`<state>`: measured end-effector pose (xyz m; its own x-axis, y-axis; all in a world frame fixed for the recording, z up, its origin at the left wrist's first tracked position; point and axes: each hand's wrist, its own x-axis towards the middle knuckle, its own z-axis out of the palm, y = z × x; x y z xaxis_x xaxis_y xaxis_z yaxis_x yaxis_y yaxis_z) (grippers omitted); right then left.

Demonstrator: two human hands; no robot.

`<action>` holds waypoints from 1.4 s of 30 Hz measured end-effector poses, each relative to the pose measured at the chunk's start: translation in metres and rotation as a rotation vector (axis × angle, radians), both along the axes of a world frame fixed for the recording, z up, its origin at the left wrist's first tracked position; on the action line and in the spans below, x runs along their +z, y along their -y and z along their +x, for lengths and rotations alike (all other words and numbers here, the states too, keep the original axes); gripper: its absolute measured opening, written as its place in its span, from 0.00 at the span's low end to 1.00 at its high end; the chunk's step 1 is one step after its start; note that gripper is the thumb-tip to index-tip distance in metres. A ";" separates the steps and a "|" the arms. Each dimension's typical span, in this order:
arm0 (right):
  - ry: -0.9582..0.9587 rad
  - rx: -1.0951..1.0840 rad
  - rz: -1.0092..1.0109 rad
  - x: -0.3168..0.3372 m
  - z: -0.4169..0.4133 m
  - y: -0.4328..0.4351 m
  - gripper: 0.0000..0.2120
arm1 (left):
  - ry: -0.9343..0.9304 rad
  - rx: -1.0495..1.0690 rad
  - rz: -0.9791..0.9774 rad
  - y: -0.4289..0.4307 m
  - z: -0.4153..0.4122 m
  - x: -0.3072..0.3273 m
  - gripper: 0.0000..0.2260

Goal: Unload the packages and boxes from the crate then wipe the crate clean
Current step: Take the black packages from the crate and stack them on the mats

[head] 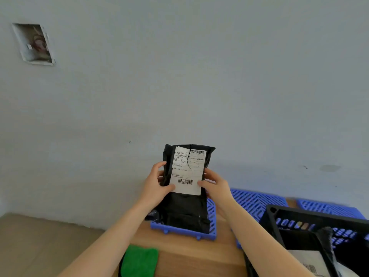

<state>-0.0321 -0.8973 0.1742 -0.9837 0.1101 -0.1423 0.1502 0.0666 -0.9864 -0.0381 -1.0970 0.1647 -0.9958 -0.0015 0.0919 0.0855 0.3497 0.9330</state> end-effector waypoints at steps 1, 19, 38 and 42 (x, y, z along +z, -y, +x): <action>0.007 0.050 0.024 -0.007 -0.008 0.005 0.24 | 0.010 0.002 0.001 0.004 -0.010 -0.008 0.33; 0.163 0.107 0.283 -0.182 -0.139 0.038 0.42 | 0.256 -0.050 -0.210 0.022 -0.148 -0.173 0.44; 0.303 0.155 0.493 -0.251 -0.188 0.074 0.36 | 0.288 -0.194 -0.322 0.042 -0.211 -0.251 0.39; 0.292 0.124 0.485 -0.248 -0.186 0.077 0.36 | 0.286 -0.206 -0.373 0.051 -0.211 -0.247 0.39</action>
